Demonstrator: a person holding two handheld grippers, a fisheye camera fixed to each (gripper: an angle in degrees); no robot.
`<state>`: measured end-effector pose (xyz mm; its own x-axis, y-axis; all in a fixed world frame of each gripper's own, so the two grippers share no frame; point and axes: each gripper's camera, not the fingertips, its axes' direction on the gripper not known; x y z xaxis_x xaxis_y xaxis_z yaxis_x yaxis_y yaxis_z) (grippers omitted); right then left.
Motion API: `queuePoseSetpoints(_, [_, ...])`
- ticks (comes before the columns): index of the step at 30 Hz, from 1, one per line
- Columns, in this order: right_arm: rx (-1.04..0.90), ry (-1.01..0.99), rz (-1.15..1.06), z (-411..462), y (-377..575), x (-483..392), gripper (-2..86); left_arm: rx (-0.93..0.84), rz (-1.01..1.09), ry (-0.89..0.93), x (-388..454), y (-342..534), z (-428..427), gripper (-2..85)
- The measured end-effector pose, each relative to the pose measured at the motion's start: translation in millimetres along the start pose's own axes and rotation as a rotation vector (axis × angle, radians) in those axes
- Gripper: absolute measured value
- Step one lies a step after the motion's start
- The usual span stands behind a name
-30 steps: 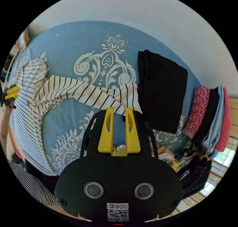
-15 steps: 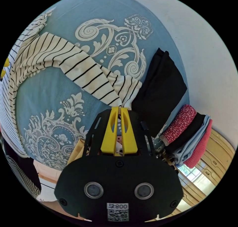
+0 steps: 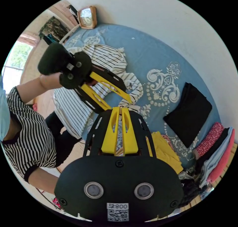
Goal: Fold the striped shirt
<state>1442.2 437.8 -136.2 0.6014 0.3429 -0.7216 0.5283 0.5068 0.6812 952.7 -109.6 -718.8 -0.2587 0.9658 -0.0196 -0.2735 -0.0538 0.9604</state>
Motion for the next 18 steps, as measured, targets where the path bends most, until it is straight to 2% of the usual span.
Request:
queuePoseSetpoints(5, [0.228,-0.104,0.091,-27.8,64.7,20.7,8.6,0.022,-0.065,-0.013,3.2,2.1,-29.3,3.3])
queuePoseSetpoints(9, [0.451,-0.192,0.165,-18.1,127.0,31.1,12.0,0.159,-0.262,0.15,-24.1,27.5,-60.5,3.1])
queuePoseSetpoints(12, [0.484,-0.21,0.166,5.6,141.2,21.4,12.1,0.242,-0.35,0.231,-36.6,43.3,-77.6,3.1])
queuePoseSetpoints(15, [0.486,-0.134,0.189,22.4,147.5,11.9,11.5,0.261,-0.379,0.258,-38.0,51.2,-89.3,3.1])
queuePoseSetpoints(18, [0.559,-0.147,0.209,25.8,161.0,11.2,11.1,0.251,-0.378,0.27,-35.5,56.9,-97.3,3.1])
